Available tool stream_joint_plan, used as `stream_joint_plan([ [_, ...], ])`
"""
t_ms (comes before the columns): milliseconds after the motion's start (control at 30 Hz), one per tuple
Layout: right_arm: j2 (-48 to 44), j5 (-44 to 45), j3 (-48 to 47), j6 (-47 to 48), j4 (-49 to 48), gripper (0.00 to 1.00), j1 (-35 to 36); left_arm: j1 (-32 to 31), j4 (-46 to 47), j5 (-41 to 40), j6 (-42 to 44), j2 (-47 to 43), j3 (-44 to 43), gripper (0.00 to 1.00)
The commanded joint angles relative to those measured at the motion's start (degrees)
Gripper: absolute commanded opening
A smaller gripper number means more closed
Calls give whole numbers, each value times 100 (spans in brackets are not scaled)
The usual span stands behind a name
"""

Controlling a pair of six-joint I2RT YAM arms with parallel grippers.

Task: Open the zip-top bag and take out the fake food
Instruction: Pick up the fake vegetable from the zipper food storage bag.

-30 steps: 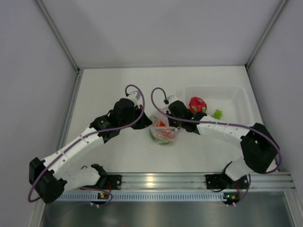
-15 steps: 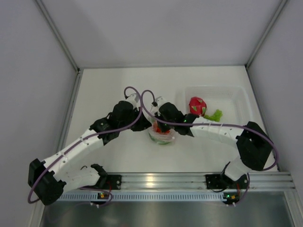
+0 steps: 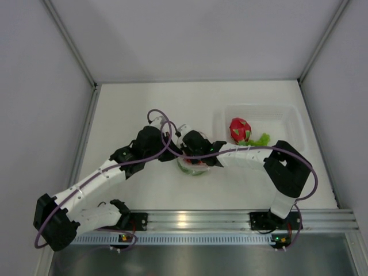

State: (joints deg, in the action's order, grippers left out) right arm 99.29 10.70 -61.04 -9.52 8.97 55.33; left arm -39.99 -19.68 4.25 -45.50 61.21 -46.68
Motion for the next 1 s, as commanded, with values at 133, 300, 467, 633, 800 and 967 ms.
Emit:
stream_joint_plan([
  [133, 144, 556, -269, 275, -475, 20, 13, -18, 369, 190, 102, -92, 45, 0],
  [300, 240, 662, -251, 530, -598, 28, -5, -18, 377, 260, 181, -39, 62, 0],
  [467, 398, 355, -303, 793, -660, 40, -31, -18, 377, 313, 252, -39, 62, 0],
  [633, 636, -15, -426, 864, -529, 42, -66, -18, 369, 296, 296, -39, 97, 0],
  [800, 1040, -129, -681, 899, -238, 49, -128, -18, 369, 304, 304, -21, 97, 0],
  [967, 1277, -217, -655, 820, -264, 52, -268, -18, 369, 234, 322, -74, 124, 0],
])
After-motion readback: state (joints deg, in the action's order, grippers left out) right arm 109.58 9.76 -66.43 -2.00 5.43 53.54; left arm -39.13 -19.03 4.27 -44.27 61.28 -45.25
